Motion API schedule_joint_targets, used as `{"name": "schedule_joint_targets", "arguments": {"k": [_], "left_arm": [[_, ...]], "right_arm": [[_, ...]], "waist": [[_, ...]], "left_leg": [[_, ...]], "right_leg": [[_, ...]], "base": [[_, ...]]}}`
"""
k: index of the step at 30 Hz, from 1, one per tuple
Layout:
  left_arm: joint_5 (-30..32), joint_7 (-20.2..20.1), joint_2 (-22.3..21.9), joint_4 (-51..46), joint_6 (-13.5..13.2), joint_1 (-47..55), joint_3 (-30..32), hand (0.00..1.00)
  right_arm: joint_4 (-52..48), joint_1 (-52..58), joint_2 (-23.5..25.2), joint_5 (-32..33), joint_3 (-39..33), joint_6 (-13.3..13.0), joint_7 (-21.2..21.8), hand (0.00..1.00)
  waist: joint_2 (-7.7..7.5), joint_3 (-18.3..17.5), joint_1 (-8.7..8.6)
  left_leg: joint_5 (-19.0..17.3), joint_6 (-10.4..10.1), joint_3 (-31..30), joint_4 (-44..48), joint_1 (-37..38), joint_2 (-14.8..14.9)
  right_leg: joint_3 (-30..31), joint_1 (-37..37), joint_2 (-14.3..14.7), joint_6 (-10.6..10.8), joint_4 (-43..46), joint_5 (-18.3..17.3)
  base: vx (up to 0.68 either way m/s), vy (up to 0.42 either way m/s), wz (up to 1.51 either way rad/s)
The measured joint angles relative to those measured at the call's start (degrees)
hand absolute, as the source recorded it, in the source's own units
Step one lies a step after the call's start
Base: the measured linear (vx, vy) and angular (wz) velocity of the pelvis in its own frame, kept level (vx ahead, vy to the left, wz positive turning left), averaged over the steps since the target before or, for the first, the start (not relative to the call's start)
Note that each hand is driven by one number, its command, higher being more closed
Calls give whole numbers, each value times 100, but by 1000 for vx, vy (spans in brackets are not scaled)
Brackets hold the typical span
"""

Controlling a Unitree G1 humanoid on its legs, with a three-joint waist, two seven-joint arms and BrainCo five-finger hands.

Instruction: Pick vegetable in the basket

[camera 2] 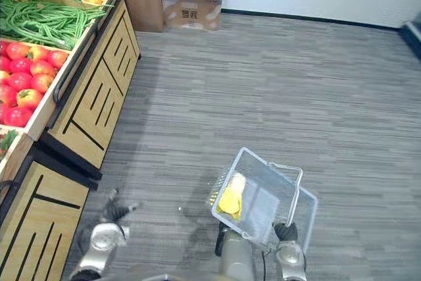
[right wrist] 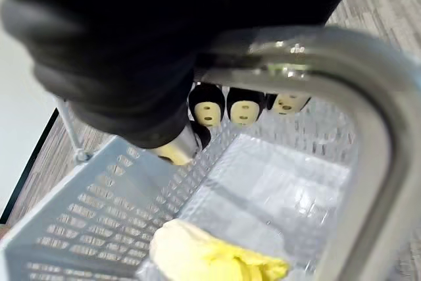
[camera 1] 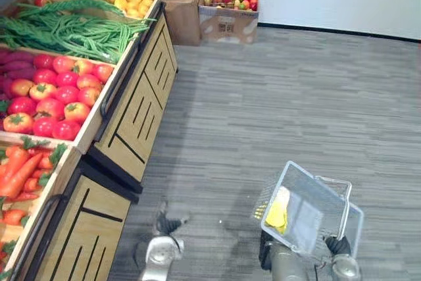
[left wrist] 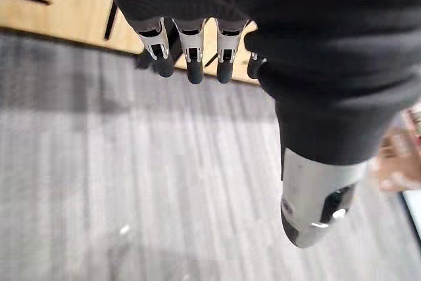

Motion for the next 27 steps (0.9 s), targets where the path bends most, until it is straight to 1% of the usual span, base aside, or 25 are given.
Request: {"name": "schedule_joint_targets", "arguments": {"k": [1,2,3,4,5,6,7,8,9,10,11,12,13,14,15,16,17,18,19,20,21,22,23,24,27], "left_arm": [[8,-51,-88,356,-1,100,41,0],[-59,-110,-145,498,-7,165,102,0],[-58,-139,-227,580,1,158,345,0],[-59,-168,-227,616,-7,157,402,0],[-48,-210,-226,646,-1,154,520,0],[-45,-245,-208,647,3,137,667,0],[-47,-254,-187,644,5,134,724,0],[-44,-275,-128,640,0,133,741,0],[-44,-307,-70,700,11,153,878,0],[-47,-326,-25,768,89,163,1126,0],[-48,-329,-18,774,110,168,1169,0],[-49,-328,6,784,165,204,1237,0],[-55,-323,-28,813,209,271,1228,0],[-53,-319,4,870,220,270,1203,0],[-46,-318,54,904,245,221,1180,0],[8,-285,86,924,325,171,1191,0],[9,-250,102,966,366,135,1212,0],[10,-197,109,1090,458,133,1240,0],[32,-148,122,1114,466,120,1276,0],[95,-131,125,1116,495,128,1282,0],[186,-88,125,1118,497,181,1287,0],[190,-69,135,1124,497,204,1288,0],[247,-73,115,1181,505,224,1268,0],[333,-94,76,1207,515,226,1175,0],[407,-103,90,1231,549,266,1129,0]], "right_arm": [[7,0,-8,0,-22,17,14,100],[20,0,-22,0,-23,19,19,100],[131,8,-65,-1,-71,36,16,100],[201,12,-86,-2,-73,73,21,100],[331,27,-140,-2,-56,104,37,100],[339,89,-157,-1,7,124,54,100],[342,130,-166,-1,39,122,64,100],[364,143,-191,0,35,124,68,100],[454,163,-234,2,-4,134,64,100],[556,204,-238,8,-30,161,39,100],[565,204,-239,8,-45,183,30,100],[566,234,-243,9,-150,223,-5,100],[556,330,-293,14,-278,229,-27,100],[581,368,-222,18,-359,259,-29,100],[590,385,-167,23,-429,269,-22,100],[600,382,-123,55,-497,257,-35,100],[604,358,-112,55,-492,243,-25,100],[619,255,-105,54,-466,241,-21,100],[587,203,-56,53,-456,234,-18,100],[585,204,-44,52,-456,241,-18,100],[582,203,5,51,-431,244,-16,100],[587,186,24,50,-400,246,-14,100],[586,138,-15,46,-397,245,-12,100],[601,44,-42,44,-403,246,-10,100],[822,-199,-6,36,-400,256,-7,100]], "waist": [[29,-48,8],[68,-82,8],[191,-139,-5],[233,-157,-3],[305,-189,-12],[325,-178,-23],[241,-140,-9],[255,-144,21],[270,-144,16],[209,-117,21],[197,-110,21],[165,-93,13],[302,-124,29],[206,-168,40],[164,-194,-18],[65,-154,-107],[48,-140,-105],[24,-121,-88],[-53,-21,-50],[-43,-9,-56],[-71,6,-3],[-109,18,20],[12,-72,2],[52,-111,-20],[44,-107,12]], "left_leg": [[130,16,-153,79,60,42],[147,33,-254,225,15,79],[190,-31,-418,704,-196,224],[266,-124,-478,1033,-334,280],[595,-345,-603,1849,-722,377],[1317,-584,-597,2764,-1171,444],[1471,-590,-548,3235,-1402,487],[1310,-520,-269,3842,-1716,647],[943,-406,292,4428,-2102,887],[612,-46,1025,4502,-2515,995],[565,26,1213,4425,-2608,1018],[497,248,1968,3795,-2950,1003],[943,918,2996,2533,-3189,899],[843,1102,3329,2440,-3081,848],[848,1121,3452,2250,-3054,674],[834,1214,3732,1719,-2983,389],[833,1216,3795,1531,-2958,300],[822,1233,3829,1379,-2936,213],[822,1234,3882,1607,-2856,209],[822,1237,3916,1793,-2843,282],[841,1264,4107,2208,-2813,493],[780,1196,4224,2279,-2831,545],[697,1204,4423,1927,-2709,457],[681,1216,4462,1465,-2587,274],[686,1206,4460,727,-2328,-10]], "right_leg": [[-44,9,37,-1,294,-300],[-89,26,52,-12,377,-415],[-263,161,126,-110,371,-540],[-326,255,162,-142,340,-557],[-479,523,225,-194,198,-592],[-597,903,227,-197,-119,-590],[-635,1103,208,-197,-316,-580],[-709,1406,193,-207,-559,-558],[-888,1837,164,-193,-851,-537],[-1144,2250,-2,-164,-1060,-521],[-1217,2316,-39,-140,-1090,-507],[-1500,2492,-159,-90,-1145,-483],[-1885,2648,-114,66,-1106,-494],[-1993,2699,-211,156,-1059,-550],[-2129,2707,-351,182,-934,-573],[-2286,2503,-447,244,-695,-791],[-2310,2503,-358,263,-988,-869],[-2383,2572,-146,235,-1867,-802],[-2498,2779,-45,263,-2449,-123],[-2560,2971,-34,300,-2505,-78],[-2591,3181,2,287,-2501,-63],[-2639,3274,18,287,-2499,-63],[-2795,3325,70,287,-2466,-63],[-2916,3264,69,286,-2378,-63],[-3109,3207,24,288,-1916,-65]], "base": [[475,-248,16],[475,-214,25],[368,-136,27],[443,-128,35],[446,-100,30],[542,-68,31],[457,-37,28],[439,-10,32],[491,16,60],[406,23,60],[379,80,82],[368,145,108],[438,187,133],[383,173,143],[350,170,169],[328,156,163],[311,127,149],[203,-23,89],[203,-92,82],[246,-107,66],[213,-64,48],[259,-13,58],[240,14,67],[223,34,66],[197,63,51]]}}
